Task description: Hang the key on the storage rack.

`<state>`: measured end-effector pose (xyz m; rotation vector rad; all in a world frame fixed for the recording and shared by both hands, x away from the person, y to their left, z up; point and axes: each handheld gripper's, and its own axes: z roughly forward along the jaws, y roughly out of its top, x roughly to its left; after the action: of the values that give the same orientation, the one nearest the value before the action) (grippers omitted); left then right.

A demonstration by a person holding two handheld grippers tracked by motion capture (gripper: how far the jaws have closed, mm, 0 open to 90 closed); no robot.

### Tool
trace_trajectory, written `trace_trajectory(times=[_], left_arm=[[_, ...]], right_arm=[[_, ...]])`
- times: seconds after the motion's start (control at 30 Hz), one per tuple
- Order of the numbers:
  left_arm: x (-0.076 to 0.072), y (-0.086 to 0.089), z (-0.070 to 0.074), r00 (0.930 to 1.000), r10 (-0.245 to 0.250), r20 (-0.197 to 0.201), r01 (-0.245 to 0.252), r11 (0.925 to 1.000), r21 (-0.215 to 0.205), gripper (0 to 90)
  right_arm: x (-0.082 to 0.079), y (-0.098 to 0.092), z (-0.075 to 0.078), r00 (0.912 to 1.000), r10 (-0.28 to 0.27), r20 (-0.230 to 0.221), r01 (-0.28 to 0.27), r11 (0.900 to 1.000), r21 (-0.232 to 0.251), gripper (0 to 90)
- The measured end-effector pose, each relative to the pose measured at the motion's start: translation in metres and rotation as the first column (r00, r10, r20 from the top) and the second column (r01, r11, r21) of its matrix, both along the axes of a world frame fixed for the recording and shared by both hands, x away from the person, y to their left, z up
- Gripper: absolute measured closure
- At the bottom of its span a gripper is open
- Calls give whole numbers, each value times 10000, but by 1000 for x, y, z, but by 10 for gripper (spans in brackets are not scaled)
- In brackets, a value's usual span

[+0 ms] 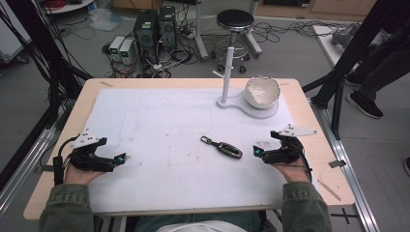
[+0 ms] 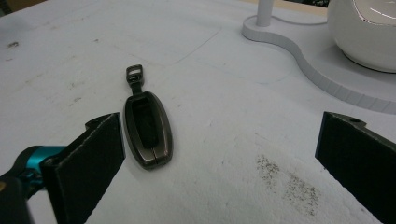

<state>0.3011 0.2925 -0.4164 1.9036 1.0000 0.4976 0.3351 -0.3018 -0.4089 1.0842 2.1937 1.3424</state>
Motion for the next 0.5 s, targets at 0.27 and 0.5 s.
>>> trace_trajectory(times=[0.27,0.5], left_arm=[[-2,0,1,9996,152,242,-151,9999,-22,17],[-1,0,0,9997,140,184,-140,9999,19,17]], right_arm=[[0,-1,0,10000,-56,-45,57,10000,40,4],[0,-1,0,10000,-20,-17,20,10000,-15,4]])
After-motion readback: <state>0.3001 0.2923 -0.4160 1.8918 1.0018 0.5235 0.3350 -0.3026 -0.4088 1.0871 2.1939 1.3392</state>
